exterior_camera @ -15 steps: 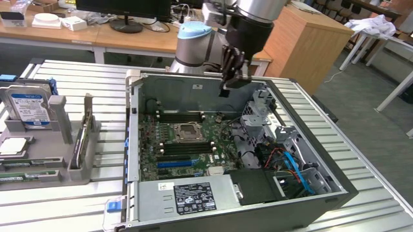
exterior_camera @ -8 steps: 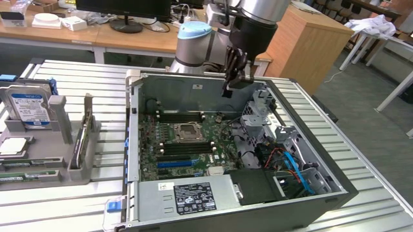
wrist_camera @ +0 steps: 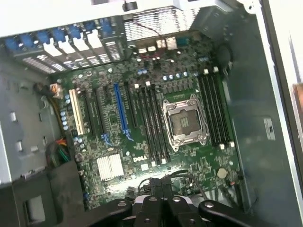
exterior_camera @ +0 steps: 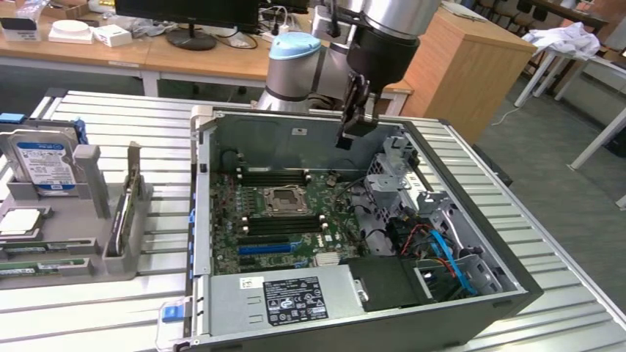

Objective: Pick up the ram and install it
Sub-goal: 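Pick up the ram and move it above insertion slot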

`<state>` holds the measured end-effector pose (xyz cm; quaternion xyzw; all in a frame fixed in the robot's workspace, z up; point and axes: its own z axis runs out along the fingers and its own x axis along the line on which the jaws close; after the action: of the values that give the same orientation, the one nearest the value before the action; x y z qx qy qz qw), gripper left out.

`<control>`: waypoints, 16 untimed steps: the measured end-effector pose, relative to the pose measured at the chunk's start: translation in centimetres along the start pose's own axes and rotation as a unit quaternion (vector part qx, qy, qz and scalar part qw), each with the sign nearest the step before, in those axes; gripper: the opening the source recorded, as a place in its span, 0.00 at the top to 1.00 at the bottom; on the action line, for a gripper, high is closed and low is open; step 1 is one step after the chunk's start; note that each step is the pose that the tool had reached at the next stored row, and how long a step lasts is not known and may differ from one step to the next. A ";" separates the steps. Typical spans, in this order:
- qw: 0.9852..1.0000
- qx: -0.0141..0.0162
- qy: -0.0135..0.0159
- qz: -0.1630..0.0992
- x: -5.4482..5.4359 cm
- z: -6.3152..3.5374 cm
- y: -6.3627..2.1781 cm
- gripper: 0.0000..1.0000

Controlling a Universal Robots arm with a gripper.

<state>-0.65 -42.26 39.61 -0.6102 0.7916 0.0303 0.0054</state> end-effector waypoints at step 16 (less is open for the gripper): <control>0.989 0.007 -0.006 0.144 0.0 0.42 -0.02 0.90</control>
<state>-0.64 -42.26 39.19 -0.4892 0.8716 0.0292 0.0098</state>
